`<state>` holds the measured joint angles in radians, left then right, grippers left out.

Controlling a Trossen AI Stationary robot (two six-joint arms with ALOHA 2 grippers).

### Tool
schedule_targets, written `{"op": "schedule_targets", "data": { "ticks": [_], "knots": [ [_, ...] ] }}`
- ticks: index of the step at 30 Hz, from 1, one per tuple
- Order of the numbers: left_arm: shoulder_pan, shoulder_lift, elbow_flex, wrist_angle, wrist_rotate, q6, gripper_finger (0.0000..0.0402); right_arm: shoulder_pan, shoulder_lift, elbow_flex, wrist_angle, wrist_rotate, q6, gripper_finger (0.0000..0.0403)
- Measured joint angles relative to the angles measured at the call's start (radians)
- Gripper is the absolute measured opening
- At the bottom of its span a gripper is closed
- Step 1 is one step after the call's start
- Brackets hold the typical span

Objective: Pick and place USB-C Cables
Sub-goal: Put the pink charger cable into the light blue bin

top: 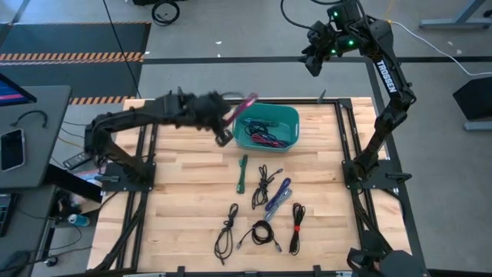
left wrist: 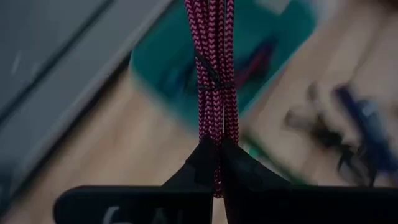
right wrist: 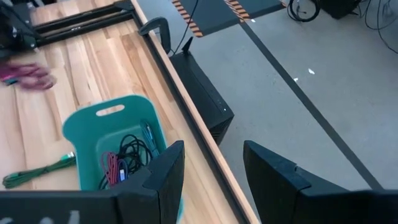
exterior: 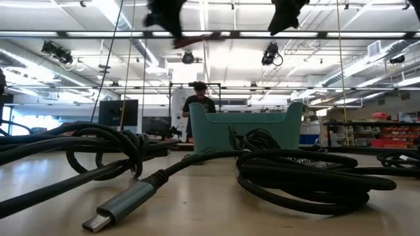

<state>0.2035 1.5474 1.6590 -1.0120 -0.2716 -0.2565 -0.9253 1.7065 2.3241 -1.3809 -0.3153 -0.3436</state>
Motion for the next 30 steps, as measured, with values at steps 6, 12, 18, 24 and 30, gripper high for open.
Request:
{"op": "schedule_targets", "data": {
  "ticks": [6, 12, 18, 24, 30],
  "knots": [
    [0.147, 0.028, 0.050, 0.155, 0.169, 0.349, 0.0009, 0.000, 0.000, 0.000, 0.005, 0.002, 0.049, 0.0171],
    [0.228, 0.108, 0.072, 0.168, 0.295, 0.488, 0.0009, -0.005, 0.000, 0.000, 0.027, 0.012, 0.091, 0.0171],
    [0.239, 0.237, 0.072, 0.173, 0.381, 0.610, 0.0009, -0.005, 0.000, 0.000, 0.074, 0.015, 0.124, 0.0171],
    [0.235, 0.368, 0.072, 0.192, 0.441, 0.733, 0.0009, -0.005, 0.000, 0.000, 0.087, 0.017, 0.163, 0.0171],
    [0.239, 0.445, 0.072, 0.242, 0.456, 0.820, 0.0009, -0.005, 0.000, 0.000, 0.088, 0.035, 0.184, 0.0171]
  ]
}}
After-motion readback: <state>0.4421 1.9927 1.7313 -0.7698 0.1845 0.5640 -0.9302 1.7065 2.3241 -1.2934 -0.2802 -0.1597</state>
